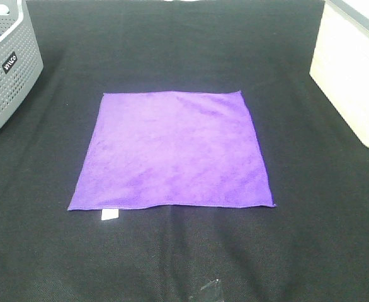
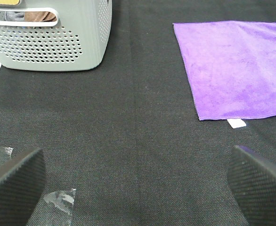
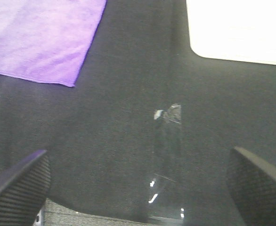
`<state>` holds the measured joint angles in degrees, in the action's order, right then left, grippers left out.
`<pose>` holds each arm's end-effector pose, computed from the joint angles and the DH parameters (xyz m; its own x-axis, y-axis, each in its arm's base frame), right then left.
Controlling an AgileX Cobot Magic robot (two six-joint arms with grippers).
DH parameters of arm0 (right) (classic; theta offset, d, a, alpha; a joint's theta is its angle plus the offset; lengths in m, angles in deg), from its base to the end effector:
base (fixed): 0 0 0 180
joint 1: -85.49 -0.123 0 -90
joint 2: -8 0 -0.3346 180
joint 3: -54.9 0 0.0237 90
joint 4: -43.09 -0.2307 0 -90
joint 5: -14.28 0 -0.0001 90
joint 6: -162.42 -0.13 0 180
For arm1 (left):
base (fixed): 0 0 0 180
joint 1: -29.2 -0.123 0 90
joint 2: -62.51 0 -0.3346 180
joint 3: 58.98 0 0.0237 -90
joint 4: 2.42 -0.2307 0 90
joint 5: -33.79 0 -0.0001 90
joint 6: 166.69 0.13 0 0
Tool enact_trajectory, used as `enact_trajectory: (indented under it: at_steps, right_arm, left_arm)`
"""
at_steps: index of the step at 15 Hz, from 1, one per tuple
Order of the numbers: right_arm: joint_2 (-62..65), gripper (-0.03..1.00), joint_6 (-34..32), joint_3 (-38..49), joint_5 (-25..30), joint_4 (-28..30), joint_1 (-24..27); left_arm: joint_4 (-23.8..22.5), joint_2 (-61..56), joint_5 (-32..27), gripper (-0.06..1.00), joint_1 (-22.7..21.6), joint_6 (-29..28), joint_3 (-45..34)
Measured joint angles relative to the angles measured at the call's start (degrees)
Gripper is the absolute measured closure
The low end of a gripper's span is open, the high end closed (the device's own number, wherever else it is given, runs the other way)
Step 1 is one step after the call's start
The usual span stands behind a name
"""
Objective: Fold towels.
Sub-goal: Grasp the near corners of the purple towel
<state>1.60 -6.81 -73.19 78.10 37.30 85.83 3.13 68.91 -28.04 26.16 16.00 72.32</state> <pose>-0.0389 0.0120 0.2329 -0.5146 -0.1391 -0.8461 -0.1458 0.9866 -0.0736 -0.0407 -0.0133 0.2532 -0.4505 -0.0228 -0.8925 0.0236 0.9990 -0.0375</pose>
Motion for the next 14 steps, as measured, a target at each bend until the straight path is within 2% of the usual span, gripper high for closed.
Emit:
enact_trajectory:
  at_steps: [14]
  right_arm:
    - [0.0,0.01,0.0,0.0,0.0,0.4,0.0]
  left_arm:
    - [-0.1,0.0,0.0,-0.05,0.0,0.0,0.0]
